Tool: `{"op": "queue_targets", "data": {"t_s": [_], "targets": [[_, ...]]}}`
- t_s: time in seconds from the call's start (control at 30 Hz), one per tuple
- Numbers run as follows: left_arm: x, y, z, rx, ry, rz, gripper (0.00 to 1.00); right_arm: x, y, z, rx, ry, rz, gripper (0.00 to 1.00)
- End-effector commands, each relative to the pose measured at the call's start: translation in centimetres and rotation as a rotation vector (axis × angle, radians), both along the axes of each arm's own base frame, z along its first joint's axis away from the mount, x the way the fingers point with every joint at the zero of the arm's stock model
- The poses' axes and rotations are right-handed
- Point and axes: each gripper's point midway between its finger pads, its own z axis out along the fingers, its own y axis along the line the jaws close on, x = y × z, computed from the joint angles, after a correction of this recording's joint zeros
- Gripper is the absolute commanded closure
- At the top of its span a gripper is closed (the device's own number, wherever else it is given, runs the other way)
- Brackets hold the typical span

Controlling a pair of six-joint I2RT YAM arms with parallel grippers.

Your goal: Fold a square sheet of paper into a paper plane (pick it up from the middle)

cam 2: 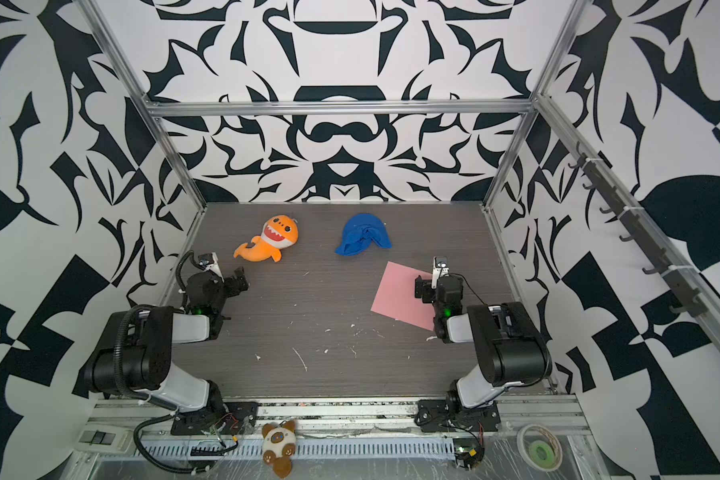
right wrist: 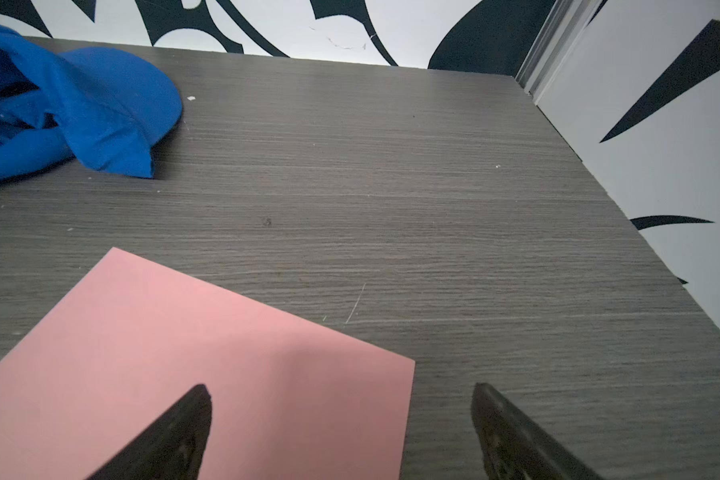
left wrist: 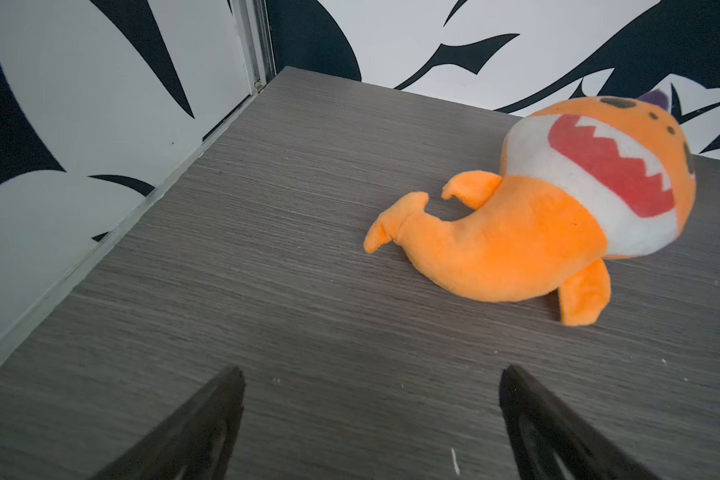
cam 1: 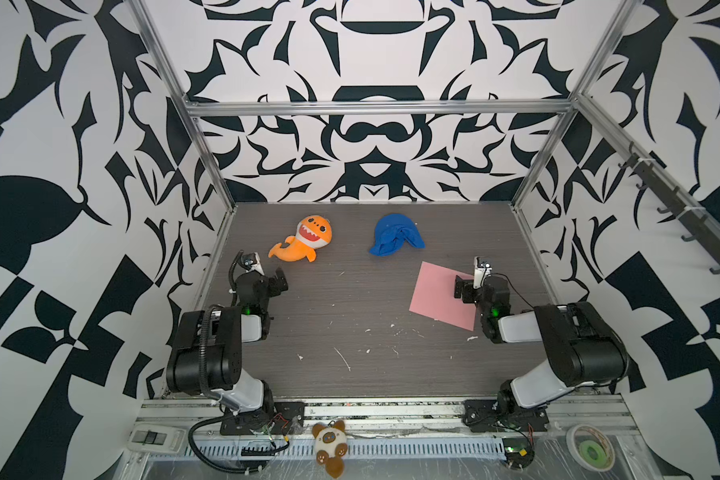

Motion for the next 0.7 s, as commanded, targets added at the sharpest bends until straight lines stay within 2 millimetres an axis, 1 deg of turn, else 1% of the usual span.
{"op": "queue_targets", "data": {"t_s": [0.0, 0.67], "targets": [[0.26, 0.03, 0.54, -0.001, -0.018, -0.003, 0.00, 0.95, 0.10, 1.80, 0.010, -0.057, 0.003, 0.00], [0.28, -0.10, 0.46, 0.004, -0.013, -0.012, 0.01, 0.99, 0.23, 1.79, 0.010, -0.059, 0.010, 0.00]]}}
